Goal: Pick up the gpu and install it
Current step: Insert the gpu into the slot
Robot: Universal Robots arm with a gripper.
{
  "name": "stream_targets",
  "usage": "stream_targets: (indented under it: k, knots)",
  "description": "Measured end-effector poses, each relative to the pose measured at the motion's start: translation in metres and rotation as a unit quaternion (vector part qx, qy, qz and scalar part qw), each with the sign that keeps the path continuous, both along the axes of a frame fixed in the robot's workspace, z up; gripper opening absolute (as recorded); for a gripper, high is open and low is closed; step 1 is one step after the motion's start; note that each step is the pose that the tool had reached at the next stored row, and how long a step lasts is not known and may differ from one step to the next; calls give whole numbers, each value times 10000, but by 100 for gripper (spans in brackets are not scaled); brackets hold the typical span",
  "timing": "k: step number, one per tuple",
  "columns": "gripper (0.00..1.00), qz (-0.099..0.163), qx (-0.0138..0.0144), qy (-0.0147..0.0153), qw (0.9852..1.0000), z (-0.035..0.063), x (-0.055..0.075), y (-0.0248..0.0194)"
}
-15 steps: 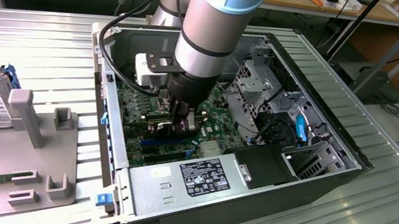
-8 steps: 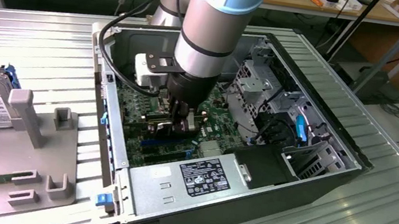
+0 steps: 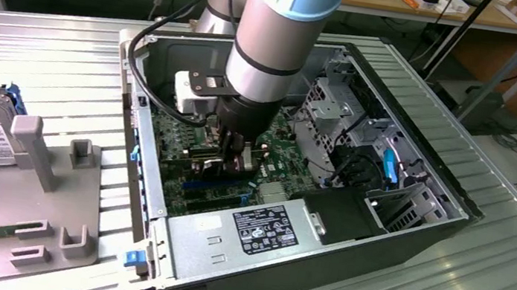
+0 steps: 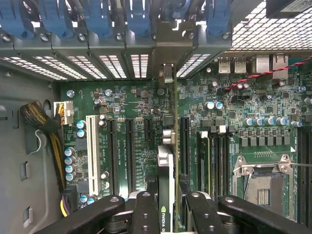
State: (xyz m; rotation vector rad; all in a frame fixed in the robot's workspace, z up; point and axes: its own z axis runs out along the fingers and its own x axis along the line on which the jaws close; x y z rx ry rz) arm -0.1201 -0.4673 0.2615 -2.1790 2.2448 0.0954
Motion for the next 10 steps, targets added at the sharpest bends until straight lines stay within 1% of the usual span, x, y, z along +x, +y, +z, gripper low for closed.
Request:
stream_targets:
  k: [6,9,10]
  knots:
    - [27,0,-1,-1,10000,-14,0,-5]
    - [27,1,-16,2,10000,-14,1,-5]
    - [27,1,-35,3,10000,-13,1,-4]
